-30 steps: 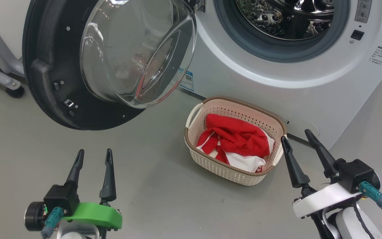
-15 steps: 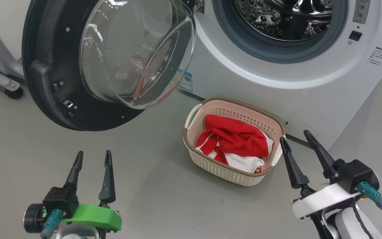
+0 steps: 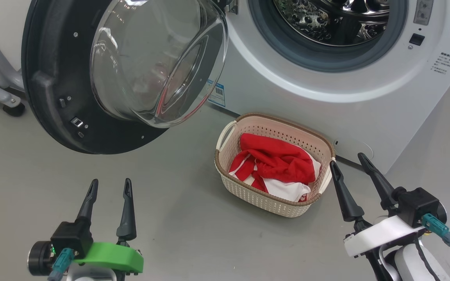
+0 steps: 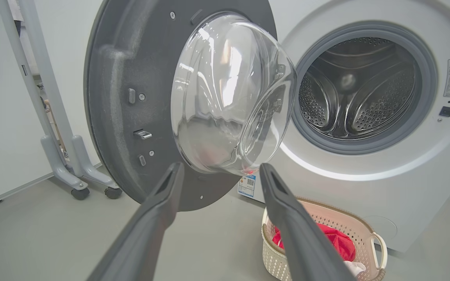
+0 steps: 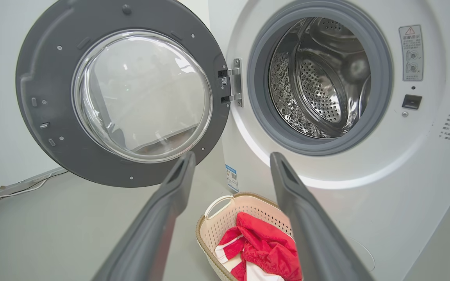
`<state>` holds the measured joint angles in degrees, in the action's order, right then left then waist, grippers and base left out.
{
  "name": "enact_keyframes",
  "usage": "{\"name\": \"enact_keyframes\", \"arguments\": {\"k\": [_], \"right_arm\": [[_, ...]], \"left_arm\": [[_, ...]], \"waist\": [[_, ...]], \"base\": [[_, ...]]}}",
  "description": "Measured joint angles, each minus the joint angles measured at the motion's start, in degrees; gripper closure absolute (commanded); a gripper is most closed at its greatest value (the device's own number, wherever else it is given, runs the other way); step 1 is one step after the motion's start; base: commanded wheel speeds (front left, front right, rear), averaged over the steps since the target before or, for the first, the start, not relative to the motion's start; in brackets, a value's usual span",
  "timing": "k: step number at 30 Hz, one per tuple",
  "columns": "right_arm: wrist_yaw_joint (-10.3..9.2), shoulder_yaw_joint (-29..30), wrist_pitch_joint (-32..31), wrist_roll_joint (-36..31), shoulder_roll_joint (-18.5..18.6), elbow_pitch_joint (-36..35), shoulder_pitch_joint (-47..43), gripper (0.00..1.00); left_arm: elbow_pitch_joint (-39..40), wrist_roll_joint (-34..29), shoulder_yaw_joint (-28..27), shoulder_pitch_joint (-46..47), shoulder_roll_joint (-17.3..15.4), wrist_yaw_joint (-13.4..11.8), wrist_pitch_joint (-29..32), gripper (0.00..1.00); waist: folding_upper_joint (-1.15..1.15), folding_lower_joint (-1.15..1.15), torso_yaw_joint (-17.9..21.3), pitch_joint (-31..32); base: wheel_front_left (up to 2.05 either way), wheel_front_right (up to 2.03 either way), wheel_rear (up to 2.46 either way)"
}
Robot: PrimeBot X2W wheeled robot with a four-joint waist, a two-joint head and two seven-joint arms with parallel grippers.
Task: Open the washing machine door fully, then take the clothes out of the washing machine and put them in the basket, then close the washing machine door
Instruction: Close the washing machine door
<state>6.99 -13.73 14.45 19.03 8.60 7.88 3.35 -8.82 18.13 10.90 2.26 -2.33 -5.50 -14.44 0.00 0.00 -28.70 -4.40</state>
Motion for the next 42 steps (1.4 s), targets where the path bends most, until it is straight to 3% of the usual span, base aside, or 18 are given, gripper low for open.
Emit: {"name": "enact_keyframes", "arguments": {"k": [16,17,18,27,36,42], "right_arm": [[0.0,0.1,0.0,0.0,0.0,0.0,0.0,0.0],[0.0,0.0,0.0,0.0,0.0,0.0,0.0,0.0],[0.0,0.0,0.0,0.1,0.0,0.0,0.0,0.0],[0.0,-0.5,0.0,0.1,0.0,0.0,0.0,0.0],[0.0,-2.1,0.0,0.1,0.7,-0.5,0.2,0.0],[0.0,-1.9,0.0,0.1,1.7,-1.4,1.2,0.0]], "left_arm": [[0.1,0.0,0.0,0.0,0.0,0.0,0.0,0.0],[0.0,0.0,0.1,0.0,0.0,0.0,0.0,0.84],[-0.2,-0.5,0.3,0.0,0.0,0.0,0.0,1.0],[-0.2,-1.5,0.0,-0.1,0.0,0.0,0.0,1.0],[4.3,-2.0,-4.1,0.0,-0.4,-0.3,0.0,1.0],[9.3,-3.7,-6.7,1.4,-2.7,-0.3,0.0,1.0]], "waist": [[0.0,0.0,0.4,-0.4],[0.0,0.0,0.5,-0.4],[0.0,0.0,0.5,-0.4],[0.0,0.0,0.8,-0.7],[0.0,0.0,2.4,-3.1],[0.0,0.0,3.9,-5.6]], "base": [[0.0,0.0,0.0],[0.0,0.0,0.0],[0.0,0.0,0.0],[0.0,0.0,0.0],[0.0,0.0,0.0],[0.0,0.0,0.0]]}}
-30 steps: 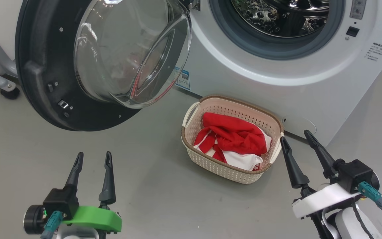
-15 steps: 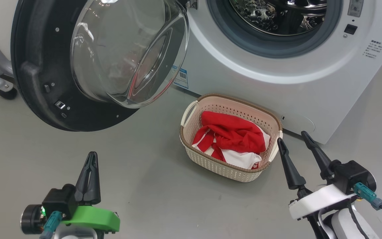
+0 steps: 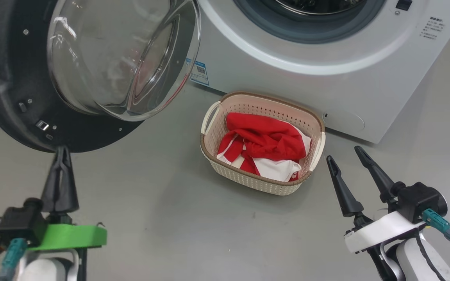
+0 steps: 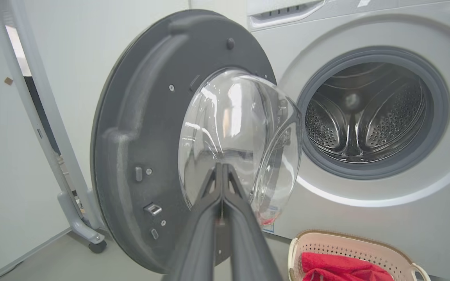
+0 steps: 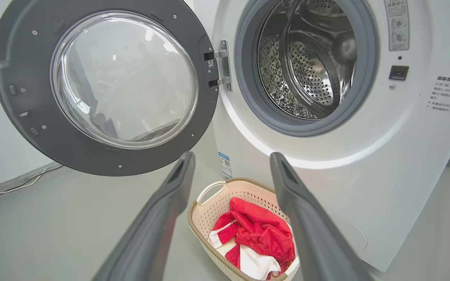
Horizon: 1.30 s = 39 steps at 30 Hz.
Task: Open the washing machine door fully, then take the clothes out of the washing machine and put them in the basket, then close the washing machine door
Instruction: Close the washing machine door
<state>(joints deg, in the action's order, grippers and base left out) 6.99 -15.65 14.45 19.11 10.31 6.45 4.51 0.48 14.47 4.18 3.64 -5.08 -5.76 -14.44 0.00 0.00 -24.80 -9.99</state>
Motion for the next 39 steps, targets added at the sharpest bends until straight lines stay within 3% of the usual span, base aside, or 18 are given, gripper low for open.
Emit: {"name": "enact_keyframes", "arguments": {"k": [7,12,18,24,29,39], "right_arm": [[0.0,0.8,0.0,0.0,2.0,-0.9,1.5,0.0],[0.0,0.6,0.0,0.0,3.3,-1.3,2.9,0.0],[0.0,0.4,0.0,0.0,4.3,-1.6,4.3,0.0],[0.0,0.2,0.0,0.0,4.6,-1.9,4.7,0.0],[0.0,0.0,0.0,0.1,4.8,-1.9,5.5,0.0],[0.0,0.3,0.0,0.7,5.4,-1.9,6.0,0.0]], "left_arm": [[6.8,-1.7,-4.9,5.7,-4.4,0.0,-0.3,1.0],[8.0,-0.8,-11.9,10.5,-9.9,-0.2,-0.2,1.0],[7.6,5.9,-21.6,16.8,-14.4,-0.3,3.6,1.0],[1.6,16.3,-30.7,22.1,-15.5,-0.5,9.7,1.0],[-2.6,17.2,-34.6,23.6,-18.9,-0.5,12.1,1.0],[-14.3,28.9,-40.7,30.0,-15.6,-1.0,20.1,1.0]], "waist": [[0.0,0.0,1.8,-3.7],[0.0,0.0,3.0,-6.0],[0.0,0.0,4.6,-8.0],[0.0,0.0,6.0,-9.5],[0.0,0.0,6.9,-10.3],[0.0,0.0,8.0,-11.0]], "base": [[0.0,0.0,0.0],[0.0,0.0,0.0],[0.0,0.0,0.0],[0.0,0.0,0.0],[0.0,0.0,0.0],[0.0,0.0,0.0]]}}
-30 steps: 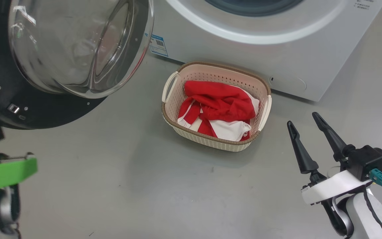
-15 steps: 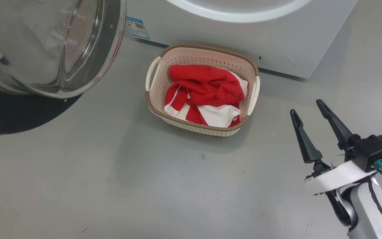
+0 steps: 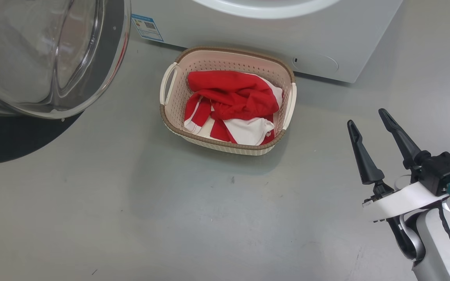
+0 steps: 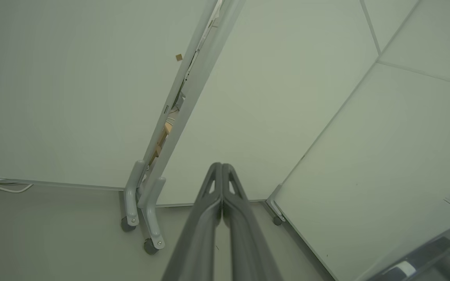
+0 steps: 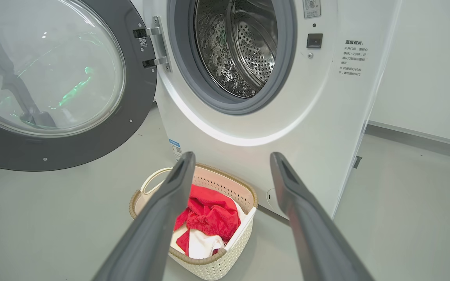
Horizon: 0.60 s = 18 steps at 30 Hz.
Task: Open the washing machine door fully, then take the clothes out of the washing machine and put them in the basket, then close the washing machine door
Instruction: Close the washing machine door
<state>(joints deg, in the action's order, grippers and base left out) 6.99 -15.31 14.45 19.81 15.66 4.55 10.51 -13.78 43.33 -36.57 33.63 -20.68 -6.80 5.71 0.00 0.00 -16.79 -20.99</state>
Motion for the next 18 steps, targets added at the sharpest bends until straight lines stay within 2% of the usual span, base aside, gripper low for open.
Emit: {"name": "enact_keyframes", "arguments": {"k": [8,15,18], "right_arm": [[0.0,-0.5,0.0,0.3,0.0,0.0,0.2,0.0],[0.0,-0.5,0.0,0.3,-0.1,0.0,0.4,0.0],[0.0,-0.5,0.0,0.4,-0.1,0.1,0.5,0.0]], "left_arm": [[-6.6,8.6,-5.9,4.8,2.6,0.0,5.6,1.0],[-13.7,15.7,-13.2,8.1,5.3,-0.1,10.6,1.0],[-16.7,16.8,-15.6,9.0,5.8,-0.1,12.5,1.0]], "waist": [[0.0,0.0,0.5,0.2],[0.0,0.0,0.8,0.5],[0.0,0.0,0.9,0.6]], "base": [[0.0,0.0,0.0],[0.0,0.0,0.0],[0.0,0.0,0.0]]}}
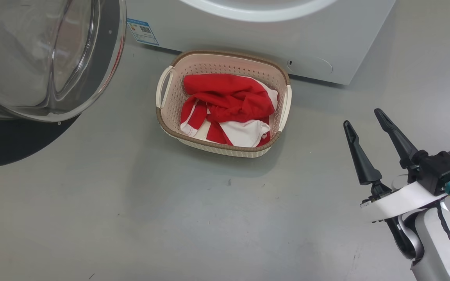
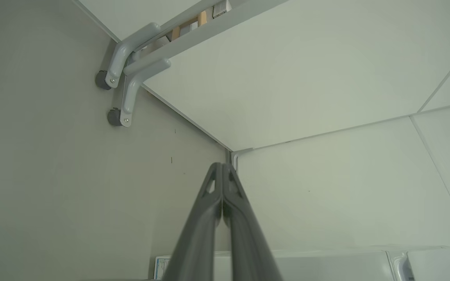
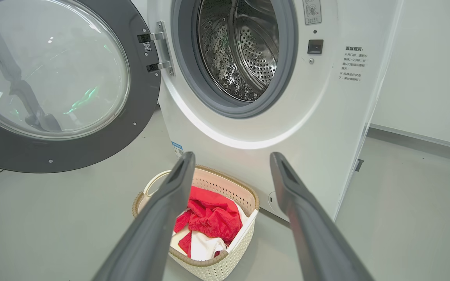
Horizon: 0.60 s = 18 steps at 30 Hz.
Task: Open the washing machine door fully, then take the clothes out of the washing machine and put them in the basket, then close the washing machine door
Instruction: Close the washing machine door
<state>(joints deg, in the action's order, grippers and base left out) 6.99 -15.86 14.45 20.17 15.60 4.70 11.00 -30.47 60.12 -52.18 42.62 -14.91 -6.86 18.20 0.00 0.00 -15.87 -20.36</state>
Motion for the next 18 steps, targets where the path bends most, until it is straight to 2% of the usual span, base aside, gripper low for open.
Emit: {"name": "enact_keyframes", "arguments": {"k": [8,18], "right_arm": [[0.0,-0.6,0.0,0.1,0.0,0.2,0.0,0.0],[0.0,-1.2,0.0,0.1,0.0,0.4,0.0,0.0]], "left_arm": [[-6.6,2.6,-2.9,1.5,1.1,-0.4,5.9,1.0],[-9.7,3.2,-1.5,3.2,1.0,-0.4,13.7,1.0]], "waist": [[0.0,0.0,0.0,0.5],[0.0,0.0,0.0,1.1]], "base": [[0.0,0.0,0.0],[0.0,0.0,0.0]]}}
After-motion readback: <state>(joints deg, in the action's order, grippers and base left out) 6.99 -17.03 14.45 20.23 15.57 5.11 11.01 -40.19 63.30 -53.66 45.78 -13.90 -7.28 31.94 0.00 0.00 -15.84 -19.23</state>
